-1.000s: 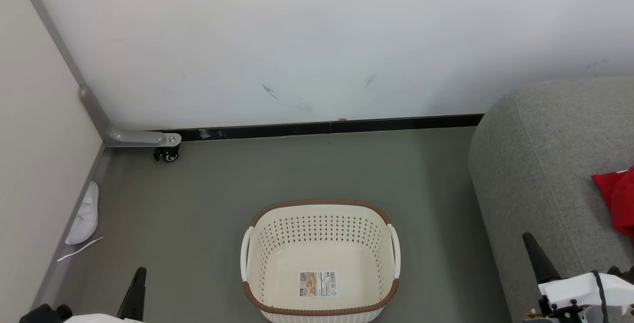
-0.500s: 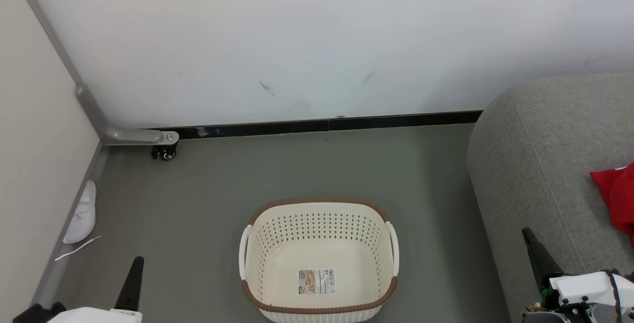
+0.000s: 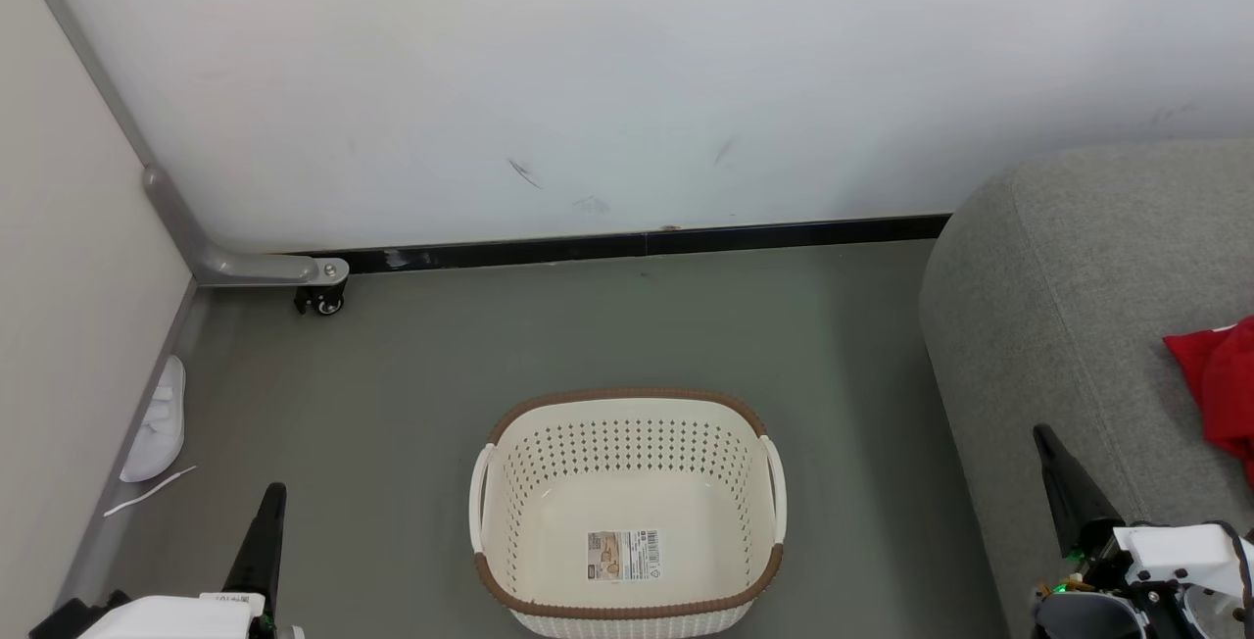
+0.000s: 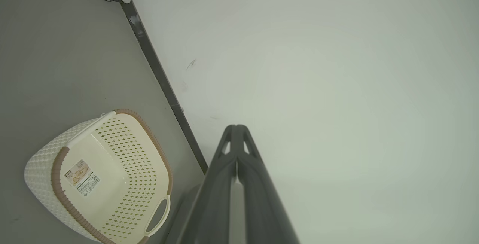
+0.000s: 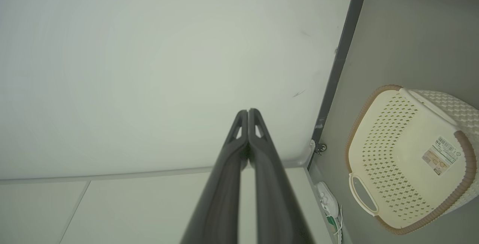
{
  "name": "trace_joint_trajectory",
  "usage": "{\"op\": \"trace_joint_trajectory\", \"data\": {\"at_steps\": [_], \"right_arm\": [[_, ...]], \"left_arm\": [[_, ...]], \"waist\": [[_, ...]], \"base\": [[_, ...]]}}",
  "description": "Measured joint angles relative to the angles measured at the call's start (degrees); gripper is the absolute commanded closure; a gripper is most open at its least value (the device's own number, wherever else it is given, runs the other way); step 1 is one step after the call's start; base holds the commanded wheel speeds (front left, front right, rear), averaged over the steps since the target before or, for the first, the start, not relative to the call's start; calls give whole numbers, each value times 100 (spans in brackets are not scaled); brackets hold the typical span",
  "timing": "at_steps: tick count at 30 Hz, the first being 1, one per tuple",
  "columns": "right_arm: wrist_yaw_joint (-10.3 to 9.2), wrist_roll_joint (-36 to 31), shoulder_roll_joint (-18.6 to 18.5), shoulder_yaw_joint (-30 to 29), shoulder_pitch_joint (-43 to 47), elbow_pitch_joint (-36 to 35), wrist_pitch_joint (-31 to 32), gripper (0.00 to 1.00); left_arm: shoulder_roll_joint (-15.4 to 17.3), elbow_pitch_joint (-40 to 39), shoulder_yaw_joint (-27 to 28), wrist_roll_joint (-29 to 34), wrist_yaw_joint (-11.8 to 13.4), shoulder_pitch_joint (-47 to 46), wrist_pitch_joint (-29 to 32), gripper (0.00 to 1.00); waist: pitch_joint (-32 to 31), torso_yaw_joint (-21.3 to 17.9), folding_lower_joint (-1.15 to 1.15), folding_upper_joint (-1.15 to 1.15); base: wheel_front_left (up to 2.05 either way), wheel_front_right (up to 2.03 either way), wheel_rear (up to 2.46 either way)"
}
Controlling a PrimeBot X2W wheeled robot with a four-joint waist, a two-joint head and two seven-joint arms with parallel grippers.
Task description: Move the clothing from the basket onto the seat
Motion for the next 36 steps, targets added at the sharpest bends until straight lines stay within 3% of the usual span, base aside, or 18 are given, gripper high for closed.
{"op": "trace_joint_trajectory", "data": {"at_steps": [6,36], "right_arm": [[0,497,-5,0,-1,-26,91,100],[0,499,-7,36,1,-116,108,100]], "left_arm": [[-70,57,137,-311,-100,-31,99,100],[-90,141,159,-328,-145,-116,143,100]], "waist": [[8,-12,0,0],[9,-10,-1,0]], "base": [[0,0,0],[0,0,0]]}}
